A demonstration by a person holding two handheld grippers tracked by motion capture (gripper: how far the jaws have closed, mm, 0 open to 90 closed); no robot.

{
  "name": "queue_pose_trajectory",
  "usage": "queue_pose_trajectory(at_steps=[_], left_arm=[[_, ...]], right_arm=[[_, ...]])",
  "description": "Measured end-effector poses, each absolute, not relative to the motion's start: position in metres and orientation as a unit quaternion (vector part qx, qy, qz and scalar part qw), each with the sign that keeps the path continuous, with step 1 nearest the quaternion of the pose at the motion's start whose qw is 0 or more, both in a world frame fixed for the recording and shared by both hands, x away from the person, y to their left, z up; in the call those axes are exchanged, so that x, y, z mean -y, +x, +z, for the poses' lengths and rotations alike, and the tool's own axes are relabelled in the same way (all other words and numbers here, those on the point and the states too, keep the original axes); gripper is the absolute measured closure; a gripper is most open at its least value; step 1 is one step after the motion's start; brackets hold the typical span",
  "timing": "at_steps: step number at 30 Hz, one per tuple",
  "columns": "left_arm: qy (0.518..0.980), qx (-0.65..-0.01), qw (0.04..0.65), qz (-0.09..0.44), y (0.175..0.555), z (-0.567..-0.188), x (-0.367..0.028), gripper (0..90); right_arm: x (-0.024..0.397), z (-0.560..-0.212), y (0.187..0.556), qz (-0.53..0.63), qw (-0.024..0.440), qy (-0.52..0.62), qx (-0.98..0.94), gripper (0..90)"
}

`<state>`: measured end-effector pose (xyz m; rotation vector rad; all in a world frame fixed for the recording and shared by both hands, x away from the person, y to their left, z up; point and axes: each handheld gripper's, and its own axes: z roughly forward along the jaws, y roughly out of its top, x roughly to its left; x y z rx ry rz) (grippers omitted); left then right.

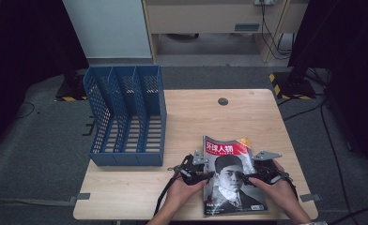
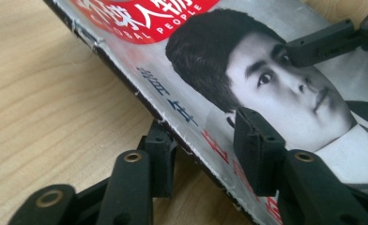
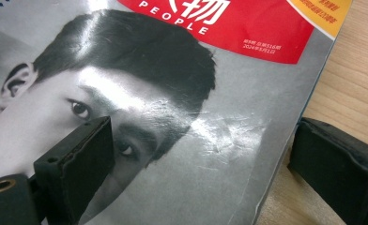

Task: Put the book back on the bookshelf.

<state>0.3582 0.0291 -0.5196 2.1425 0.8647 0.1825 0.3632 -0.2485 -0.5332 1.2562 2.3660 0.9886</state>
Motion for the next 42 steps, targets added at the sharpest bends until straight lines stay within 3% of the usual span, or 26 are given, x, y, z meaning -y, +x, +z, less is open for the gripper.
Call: queue_pose_trajectory(at_steps=[10,16,31,42], left_arm=[[0.846,-0.35,0.398,0.068,0.384,-0.5,-0.024,50.7],[0.84,-0.352,0.412,0.037,0.402,-0.493,-0.021,48.4],[0.855,-0.339,0.388,0.055,0.421,-0.478,-0.011,67.0],[0.863,-0.343,0.37,0.018,0.447,-0.483,0.008,54.0]], right_arm=[[0.248,-0.534,0.363,0.345,0.149,0.43,-0.821,8.6],[0.252,-0.534,0.366,0.359,0.153,0.428,-0.815,18.6],[0.262,-0.532,0.369,0.372,0.156,0.447,-0.799,43.2],[0.265,-0.532,0.369,0.378,0.156,0.451,-0.793,50.5]])
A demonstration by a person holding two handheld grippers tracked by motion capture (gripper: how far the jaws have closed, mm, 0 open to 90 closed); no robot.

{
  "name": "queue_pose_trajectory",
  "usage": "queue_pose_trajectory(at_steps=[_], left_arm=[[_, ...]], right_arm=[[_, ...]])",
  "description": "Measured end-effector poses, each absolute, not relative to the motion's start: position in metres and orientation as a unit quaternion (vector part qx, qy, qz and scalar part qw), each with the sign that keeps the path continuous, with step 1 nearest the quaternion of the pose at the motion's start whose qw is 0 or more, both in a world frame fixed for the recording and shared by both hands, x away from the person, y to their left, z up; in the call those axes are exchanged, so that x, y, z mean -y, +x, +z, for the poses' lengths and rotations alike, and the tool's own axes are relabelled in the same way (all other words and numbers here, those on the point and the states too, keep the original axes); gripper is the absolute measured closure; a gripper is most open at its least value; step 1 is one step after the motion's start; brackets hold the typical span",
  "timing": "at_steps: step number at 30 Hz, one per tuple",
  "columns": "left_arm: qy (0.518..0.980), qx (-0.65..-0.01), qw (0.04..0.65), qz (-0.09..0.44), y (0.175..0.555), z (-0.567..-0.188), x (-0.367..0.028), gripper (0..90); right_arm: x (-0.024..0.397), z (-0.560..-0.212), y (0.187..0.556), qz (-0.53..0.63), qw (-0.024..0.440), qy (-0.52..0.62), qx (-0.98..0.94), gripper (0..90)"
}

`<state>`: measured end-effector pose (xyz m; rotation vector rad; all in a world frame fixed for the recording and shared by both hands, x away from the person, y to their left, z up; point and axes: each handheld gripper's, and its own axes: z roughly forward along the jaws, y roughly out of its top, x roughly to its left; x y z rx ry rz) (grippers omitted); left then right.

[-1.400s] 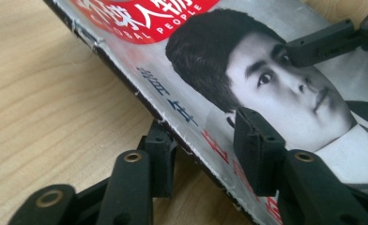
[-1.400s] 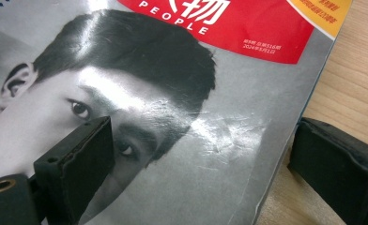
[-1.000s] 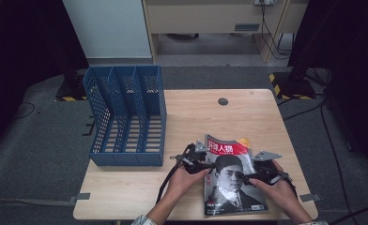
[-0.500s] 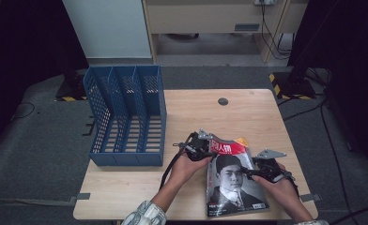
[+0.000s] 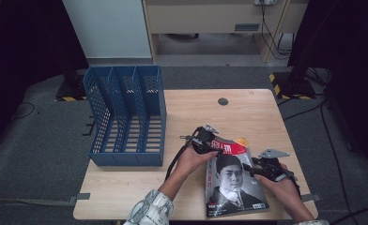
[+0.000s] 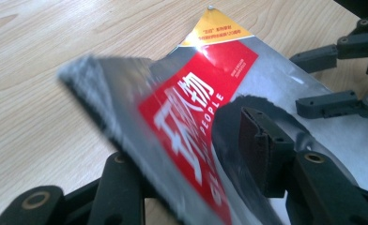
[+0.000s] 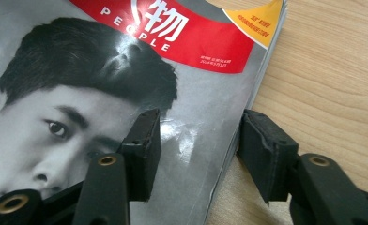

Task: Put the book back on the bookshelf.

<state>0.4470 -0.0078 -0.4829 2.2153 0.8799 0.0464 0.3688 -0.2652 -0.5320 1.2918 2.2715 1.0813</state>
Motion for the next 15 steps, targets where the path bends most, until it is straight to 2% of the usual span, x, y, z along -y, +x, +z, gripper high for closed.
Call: queue_pose_trajectory(at_steps=[5,15], left_arm=[[0.867,-0.338,0.366,0.001,0.455,-0.487,0.017,54.7],[0.871,-0.331,0.363,-0.015,0.464,-0.49,0.022,59.9]], right_arm=[[0.272,-0.534,0.37,0.393,0.144,0.459,-0.784,58.6],[0.272,-0.535,0.368,0.399,0.148,0.444,-0.789,59.5]])
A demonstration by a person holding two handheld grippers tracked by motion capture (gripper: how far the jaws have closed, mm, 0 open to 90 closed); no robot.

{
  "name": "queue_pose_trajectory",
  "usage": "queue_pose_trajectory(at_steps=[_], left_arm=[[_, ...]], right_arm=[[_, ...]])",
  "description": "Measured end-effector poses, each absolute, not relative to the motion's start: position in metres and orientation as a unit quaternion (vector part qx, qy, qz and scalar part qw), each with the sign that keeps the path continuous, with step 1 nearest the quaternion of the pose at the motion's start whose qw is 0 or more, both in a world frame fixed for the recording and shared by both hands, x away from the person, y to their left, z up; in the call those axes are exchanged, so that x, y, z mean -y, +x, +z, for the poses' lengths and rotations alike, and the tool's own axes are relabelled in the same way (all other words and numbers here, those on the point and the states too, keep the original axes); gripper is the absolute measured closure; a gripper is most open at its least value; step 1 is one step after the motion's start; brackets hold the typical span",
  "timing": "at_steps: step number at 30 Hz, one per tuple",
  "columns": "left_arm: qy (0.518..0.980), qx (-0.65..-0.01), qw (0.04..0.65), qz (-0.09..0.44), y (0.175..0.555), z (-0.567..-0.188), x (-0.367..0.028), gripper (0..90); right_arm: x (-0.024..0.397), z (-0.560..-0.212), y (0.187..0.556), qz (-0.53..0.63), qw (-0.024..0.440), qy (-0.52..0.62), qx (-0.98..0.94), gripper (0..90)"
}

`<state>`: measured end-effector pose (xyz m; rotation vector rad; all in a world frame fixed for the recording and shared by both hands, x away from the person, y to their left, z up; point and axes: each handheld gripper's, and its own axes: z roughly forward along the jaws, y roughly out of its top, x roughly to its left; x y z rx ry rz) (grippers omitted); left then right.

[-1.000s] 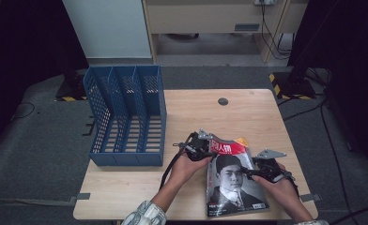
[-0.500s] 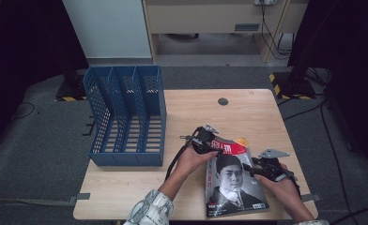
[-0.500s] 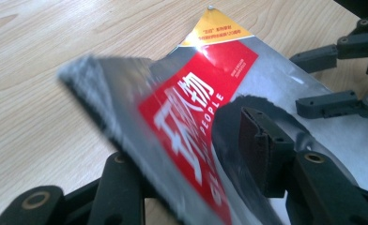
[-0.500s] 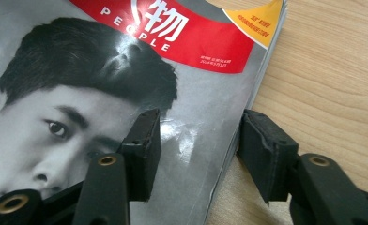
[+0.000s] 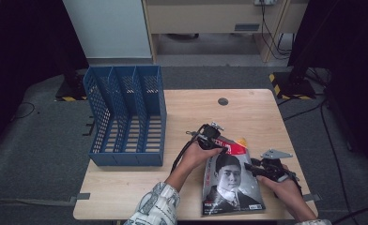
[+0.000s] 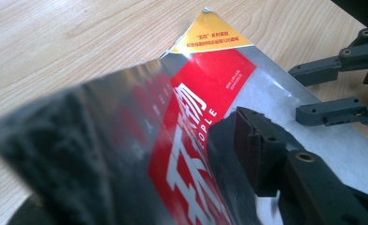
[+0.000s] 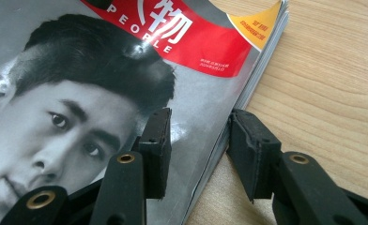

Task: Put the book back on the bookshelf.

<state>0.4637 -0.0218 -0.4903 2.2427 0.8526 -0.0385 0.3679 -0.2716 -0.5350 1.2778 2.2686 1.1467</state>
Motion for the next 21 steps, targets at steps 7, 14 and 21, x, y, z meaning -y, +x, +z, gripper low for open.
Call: queue_pose_trajectory(at_steps=[7,14,21], left_arm=[[0.871,-0.336,0.357,-0.019,0.461,-0.485,0.021,72.8],[0.873,-0.336,0.353,-0.03,0.459,-0.479,0.019,77.5],[0.872,-0.346,0.345,-0.034,0.459,-0.477,0.018,80.4]], right_arm=[[0.27,-0.535,0.368,0.395,0.15,0.444,-0.79,59.0],[0.269,-0.534,0.367,0.391,0.152,0.442,-0.793,58.7],[0.268,-0.534,0.367,0.39,0.156,0.437,-0.796,58.5]])
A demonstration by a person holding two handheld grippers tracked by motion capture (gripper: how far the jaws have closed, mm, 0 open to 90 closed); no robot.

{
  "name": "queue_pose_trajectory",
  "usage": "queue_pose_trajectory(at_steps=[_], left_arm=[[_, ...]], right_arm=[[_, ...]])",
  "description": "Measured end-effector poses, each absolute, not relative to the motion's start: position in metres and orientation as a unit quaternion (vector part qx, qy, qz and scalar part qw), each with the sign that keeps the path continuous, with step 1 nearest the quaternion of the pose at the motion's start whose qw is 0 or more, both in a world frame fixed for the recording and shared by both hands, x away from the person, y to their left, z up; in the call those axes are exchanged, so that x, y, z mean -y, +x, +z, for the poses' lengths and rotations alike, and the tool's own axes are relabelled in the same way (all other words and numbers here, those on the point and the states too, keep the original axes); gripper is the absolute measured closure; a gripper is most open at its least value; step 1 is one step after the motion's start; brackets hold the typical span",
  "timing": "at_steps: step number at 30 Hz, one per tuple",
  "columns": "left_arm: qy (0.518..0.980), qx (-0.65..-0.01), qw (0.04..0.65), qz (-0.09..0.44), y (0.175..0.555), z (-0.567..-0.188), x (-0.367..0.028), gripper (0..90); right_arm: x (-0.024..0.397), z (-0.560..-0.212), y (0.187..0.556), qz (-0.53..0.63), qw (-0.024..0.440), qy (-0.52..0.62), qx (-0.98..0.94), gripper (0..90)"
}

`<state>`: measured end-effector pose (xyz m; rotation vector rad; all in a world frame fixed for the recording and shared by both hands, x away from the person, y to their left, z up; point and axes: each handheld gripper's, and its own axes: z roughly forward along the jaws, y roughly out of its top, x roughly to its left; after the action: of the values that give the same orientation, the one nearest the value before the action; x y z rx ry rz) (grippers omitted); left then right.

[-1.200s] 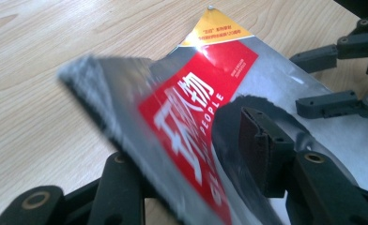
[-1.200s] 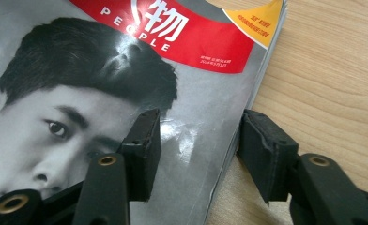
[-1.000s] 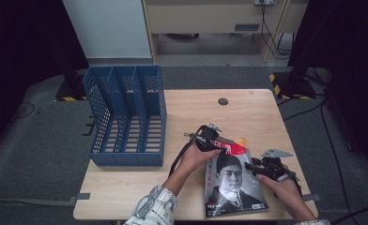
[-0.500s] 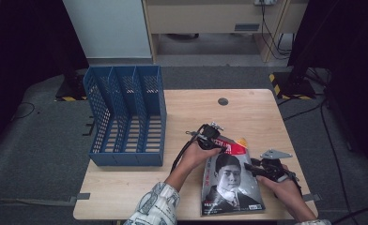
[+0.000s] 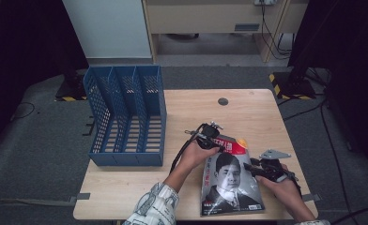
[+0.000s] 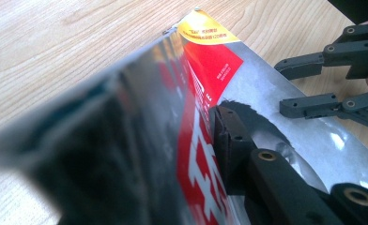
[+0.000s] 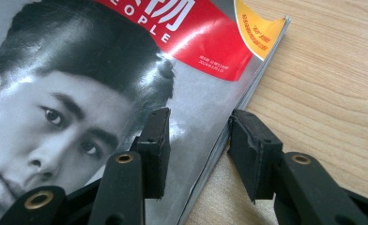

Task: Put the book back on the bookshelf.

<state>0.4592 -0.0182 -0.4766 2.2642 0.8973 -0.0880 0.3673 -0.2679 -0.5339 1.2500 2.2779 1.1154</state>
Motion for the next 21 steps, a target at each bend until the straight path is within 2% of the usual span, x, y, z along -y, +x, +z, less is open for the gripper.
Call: queue_pose_trajectory(at_steps=[4,8,12,18,21], left_arm=[[0.869,-0.353,0.344,-0.033,0.458,-0.473,0.018,81.5],[0.863,-0.352,0.36,-0.04,0.456,-0.467,0.017,82.4],[0.865,-0.345,0.364,-0.032,0.451,-0.456,0.02,83.3],[0.869,-0.335,0.365,-0.017,0.445,-0.435,0.023,85.3],[0.872,-0.33,0.361,-0.011,0.442,-0.427,0.025,85.9]], right_arm=[[0.268,-0.534,0.368,0.391,0.151,0.442,-0.793,56.8],[0.271,-0.527,0.369,0.394,0.129,0.447,-0.793,47.4],[0.28,-0.52,0.367,0.389,0.157,0.452,-0.787,41.8],[0.299,-0.521,0.371,0.355,0.186,0.477,-0.782,38.2],[0.301,-0.527,0.374,0.335,0.184,0.485,-0.786,37.2]])
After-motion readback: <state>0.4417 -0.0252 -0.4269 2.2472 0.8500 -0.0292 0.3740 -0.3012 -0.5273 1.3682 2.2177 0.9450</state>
